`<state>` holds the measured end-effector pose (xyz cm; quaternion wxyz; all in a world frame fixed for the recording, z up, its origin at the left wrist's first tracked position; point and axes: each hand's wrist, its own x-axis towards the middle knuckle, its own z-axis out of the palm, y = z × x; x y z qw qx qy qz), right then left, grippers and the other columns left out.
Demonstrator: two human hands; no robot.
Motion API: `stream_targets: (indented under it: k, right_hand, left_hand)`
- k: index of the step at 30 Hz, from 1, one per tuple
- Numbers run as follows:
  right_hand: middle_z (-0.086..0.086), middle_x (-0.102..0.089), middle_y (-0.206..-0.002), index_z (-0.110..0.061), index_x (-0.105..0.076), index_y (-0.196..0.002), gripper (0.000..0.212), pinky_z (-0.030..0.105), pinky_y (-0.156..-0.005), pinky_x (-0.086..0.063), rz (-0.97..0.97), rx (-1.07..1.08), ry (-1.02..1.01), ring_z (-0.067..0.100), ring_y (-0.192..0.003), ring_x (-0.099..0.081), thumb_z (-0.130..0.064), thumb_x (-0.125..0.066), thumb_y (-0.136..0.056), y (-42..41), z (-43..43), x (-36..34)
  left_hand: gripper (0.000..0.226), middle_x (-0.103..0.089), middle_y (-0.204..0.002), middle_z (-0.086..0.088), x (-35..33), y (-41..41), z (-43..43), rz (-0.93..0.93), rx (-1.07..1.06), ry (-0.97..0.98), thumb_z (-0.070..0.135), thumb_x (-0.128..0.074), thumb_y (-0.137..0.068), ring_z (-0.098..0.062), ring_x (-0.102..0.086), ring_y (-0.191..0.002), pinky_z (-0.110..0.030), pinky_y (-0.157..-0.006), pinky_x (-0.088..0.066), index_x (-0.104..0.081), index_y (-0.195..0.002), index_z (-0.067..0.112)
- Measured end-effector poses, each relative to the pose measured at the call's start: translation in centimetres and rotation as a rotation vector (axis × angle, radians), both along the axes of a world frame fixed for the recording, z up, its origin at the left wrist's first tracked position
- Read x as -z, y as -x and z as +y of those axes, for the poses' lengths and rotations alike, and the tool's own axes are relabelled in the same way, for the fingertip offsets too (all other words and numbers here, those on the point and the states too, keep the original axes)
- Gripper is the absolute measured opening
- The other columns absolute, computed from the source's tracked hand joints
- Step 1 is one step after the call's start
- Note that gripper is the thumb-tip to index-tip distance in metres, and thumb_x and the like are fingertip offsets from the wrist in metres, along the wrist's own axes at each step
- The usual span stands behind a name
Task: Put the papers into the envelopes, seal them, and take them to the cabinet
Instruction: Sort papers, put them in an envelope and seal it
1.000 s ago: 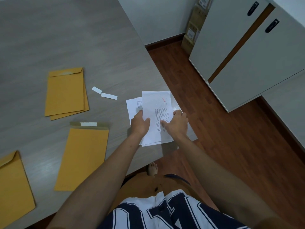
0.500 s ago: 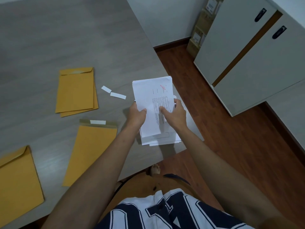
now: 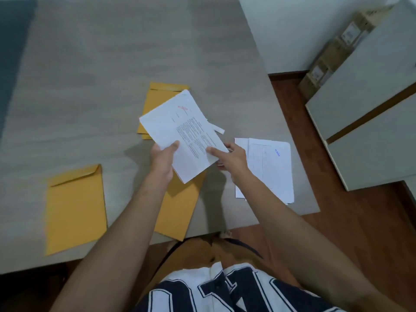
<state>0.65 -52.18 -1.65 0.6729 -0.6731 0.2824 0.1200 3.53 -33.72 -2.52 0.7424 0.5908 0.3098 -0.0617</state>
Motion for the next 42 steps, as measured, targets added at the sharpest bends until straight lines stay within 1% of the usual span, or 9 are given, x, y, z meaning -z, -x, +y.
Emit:
stream_targets:
  k: [3, 7, 12, 23, 26, 31, 34, 37, 42]
  right_hand:
    - [0.003, -0.07, -0.075, -0.005, -0.067, -0.114, 0.044, 0.044, -0.083, -0.057, 0.033, -0.025, -0.305, 0.02, -0.066, -0.063, -0.015, -0.085, -0.075, 0.3, 3.6, 0.2]
    - [0.007, -0.071, -0.116, -0.01, -0.063, -0.125, 0.046, 0.041, -0.087, -0.056, -0.005, -0.05, -0.472, 0.024, -0.102, -0.069, -0.005, -0.076, -0.082, 0.5, 7.9, 0.4]
    - [0.002, -0.071, -0.12, -0.015, -0.063, -0.126, 0.049, 0.048, -0.095, -0.054, -0.068, -0.167, -0.231, 0.022, -0.11, -0.067, -0.013, -0.08, -0.08, -0.2, 7.8, 0.4]
    - [-0.004, -0.075, -0.103, -0.014, -0.072, -0.112, 0.029, 0.018, -0.078, -0.054, -0.179, -0.384, 0.167, 0.006, -0.095, -0.071, -0.013, -0.077, -0.083, 0.3, 4.4, -1.3]
    - [0.001, -0.075, -0.095, -0.011, -0.074, -0.103, 0.03, 0.018, -0.068, -0.051, -0.137, -0.401, 0.279, 0.012, -0.087, -0.071, -0.019, -0.085, -0.076, 1.4, 4.4, 0.2]
    - [0.006, -0.072, -0.102, -0.01, -0.068, -0.114, 0.06, 0.035, -0.081, -0.059, -0.052, -0.329, 0.283, 0.02, -0.097, -0.068, -0.024, -0.094, -0.061, 3.2, 4.8, 2.6]
    - [0.006, -0.071, -0.101, -0.011, -0.068, -0.112, 0.051, 0.033, -0.08, -0.058, -0.051, -0.29, 0.283, 0.019, -0.095, -0.067, -0.023, -0.09, -0.068, 3.1, 4.8, 2.8]
    - [0.005, -0.074, -0.101, -0.01, -0.072, -0.109, 0.039, 0.032, -0.079, -0.058, -0.043, -0.277, 0.303, 0.019, -0.094, -0.07, -0.024, -0.085, -0.075, 2.5, 4.0, 2.3]
    - [0.006, -0.074, -0.103, -0.007, -0.072, -0.11, 0.035, 0.031, -0.077, -0.057, -0.073, -0.163, 0.339, 0.02, -0.093, -0.071, -0.017, -0.082, -0.078, 0.6, 0.4, 0.6]
  left_hand:
    - [0.037, -0.071, -0.113, -0.001, 0.2, 0.8, 2.8, 0.0, -0.092, 0.113, 0.003, -0.07, -0.087, -0.02, -0.069, -0.104, -0.036, -0.086, -0.056, -0.061, -0.122, 0.011]
    - [0.036, -0.072, -0.117, -0.006, 0.2, 2.0, 5.4, -0.007, -0.107, 0.235, 0.002, -0.071, -0.085, -0.023, -0.068, -0.107, -0.039, -0.091, -0.055, -0.064, -0.12, 0.01]
    - [0.037, -0.069, -0.115, -0.009, 0.1, 2.6, 10.2, -0.022, -0.085, 0.266, -0.006, -0.069, -0.083, -0.025, -0.068, -0.1, -0.034, -0.074, -0.059, -0.06, -0.117, 0.005]
    - [0.034, -0.067, -0.089, -0.006, -0.3, 3.4, 12.9, -0.005, 0.353, -0.32, -0.016, -0.07, -0.072, -0.022, -0.063, -0.083, -0.032, -0.073, -0.052, -0.066, -0.094, 0.009]
    - [0.036, -0.068, -0.091, -0.009, 1.1, 4.8, 11.7, 0.036, 0.384, -0.362, -0.018, -0.068, -0.07, -0.025, -0.066, -0.085, -0.036, -0.076, -0.054, -0.069, -0.095, 0.009]
    - [0.038, -0.069, -0.093, -0.01, 2.6, 6.4, 10.3, 0.05, 0.368, -0.447, -0.015, -0.064, -0.071, -0.024, -0.066, -0.085, -0.022, -0.061, -0.051, -0.071, -0.102, 0.006]
    - [0.027, -0.066, -0.084, -0.01, 2.6, 5.9, 10.0, 0.109, 0.326, -0.474, -0.012, -0.064, -0.073, -0.024, -0.063, -0.076, -0.021, -0.051, -0.047, -0.069, -0.092, 0.006]
    - [0.031, -0.062, -0.096, -0.004, 2.8, 5.4, 9.8, 0.115, 0.302, -0.605, 0.0, -0.071, -0.073, -0.022, -0.063, -0.086, -0.032, -0.067, -0.052, -0.061, -0.1, 0.012]
    - [0.038, -0.047, -0.116, 0.0, 2.6, 5.7, 6.8, 0.001, 0.326, -0.912, 0.018, -0.072, -0.078, -0.015, -0.045, -0.104, -0.026, -0.08, -0.038, -0.052, -0.111, 0.015]
